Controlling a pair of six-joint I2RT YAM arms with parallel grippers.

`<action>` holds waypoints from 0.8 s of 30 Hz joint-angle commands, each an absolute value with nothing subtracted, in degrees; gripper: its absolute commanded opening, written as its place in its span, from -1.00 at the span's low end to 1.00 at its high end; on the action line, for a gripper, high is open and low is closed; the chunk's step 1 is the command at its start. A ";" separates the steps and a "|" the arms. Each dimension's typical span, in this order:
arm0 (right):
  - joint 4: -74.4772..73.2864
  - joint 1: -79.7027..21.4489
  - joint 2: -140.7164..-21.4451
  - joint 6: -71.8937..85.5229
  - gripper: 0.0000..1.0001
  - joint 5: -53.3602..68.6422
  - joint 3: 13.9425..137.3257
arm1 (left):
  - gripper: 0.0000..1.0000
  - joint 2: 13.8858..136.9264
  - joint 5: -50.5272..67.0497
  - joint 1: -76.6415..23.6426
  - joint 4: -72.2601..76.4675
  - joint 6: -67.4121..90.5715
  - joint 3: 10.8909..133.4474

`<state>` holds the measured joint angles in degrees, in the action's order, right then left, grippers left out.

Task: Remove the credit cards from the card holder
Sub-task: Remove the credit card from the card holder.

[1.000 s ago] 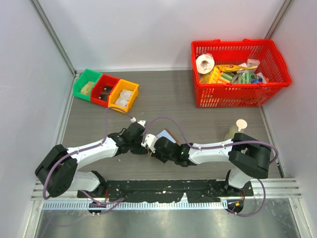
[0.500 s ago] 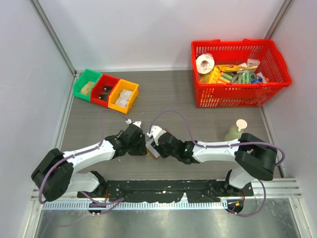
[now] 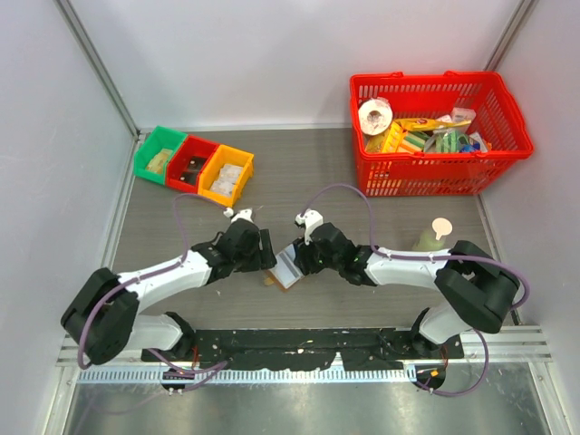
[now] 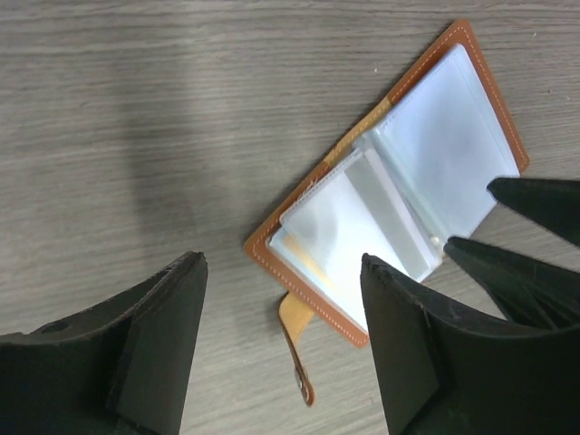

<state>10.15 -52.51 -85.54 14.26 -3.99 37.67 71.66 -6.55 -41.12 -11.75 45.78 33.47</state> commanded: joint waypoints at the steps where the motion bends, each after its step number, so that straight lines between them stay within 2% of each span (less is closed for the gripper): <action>1: 14.59 -52.29 -86.39 17.14 -0.08 -1.32 36.74 | 0.38 76.89 -2.91 -40.08 -5.19 44.03 37.70; 14: 12.66 -52.03 -88.24 16.96 -0.26 -0.88 36.82 | 0.05 84.29 -0.26 -39.29 -2.46 44.03 40.43; 24: 9.32 -52.03 -90.00 16.26 -0.38 -0.88 38.14 | -0.01 84.64 1.39 -39.11 -2.20 46.49 40.34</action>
